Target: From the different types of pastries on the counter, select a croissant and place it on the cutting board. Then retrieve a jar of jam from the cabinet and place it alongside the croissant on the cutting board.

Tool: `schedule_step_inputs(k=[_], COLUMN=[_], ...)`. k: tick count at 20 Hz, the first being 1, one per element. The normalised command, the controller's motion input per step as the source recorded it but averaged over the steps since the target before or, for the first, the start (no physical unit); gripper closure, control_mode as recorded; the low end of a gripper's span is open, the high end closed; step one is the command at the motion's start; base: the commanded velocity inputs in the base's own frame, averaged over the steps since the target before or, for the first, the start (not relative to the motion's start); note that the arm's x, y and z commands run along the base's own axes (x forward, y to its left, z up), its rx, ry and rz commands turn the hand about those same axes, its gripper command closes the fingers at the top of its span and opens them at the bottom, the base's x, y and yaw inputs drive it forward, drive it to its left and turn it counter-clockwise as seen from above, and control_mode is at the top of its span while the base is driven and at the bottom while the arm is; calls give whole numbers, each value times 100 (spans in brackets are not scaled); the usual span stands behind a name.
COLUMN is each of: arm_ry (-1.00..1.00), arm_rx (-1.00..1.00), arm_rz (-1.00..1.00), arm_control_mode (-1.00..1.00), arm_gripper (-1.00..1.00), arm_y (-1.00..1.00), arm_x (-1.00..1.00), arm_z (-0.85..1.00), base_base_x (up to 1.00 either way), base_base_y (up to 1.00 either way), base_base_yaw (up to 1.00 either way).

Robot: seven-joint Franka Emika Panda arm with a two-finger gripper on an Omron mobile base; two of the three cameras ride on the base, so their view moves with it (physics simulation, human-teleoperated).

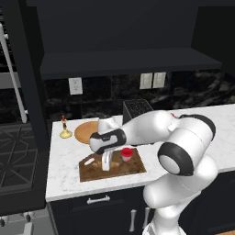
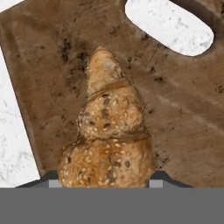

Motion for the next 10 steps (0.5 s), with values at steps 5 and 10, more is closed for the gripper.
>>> schedule_step_inputs(k=[5,10], arm_ry=[-5,-1], arm_rx=[0,0], arm_rz=[0,0], arm_control_mode=[-100,-100], arm_gripper=[-100,-100], arm_y=[0,0], arm_x=[0,0], arm_z=[2,24], base_base_x=[0,0], base_base_y=[0,0], base_base_yaw=[0,0])
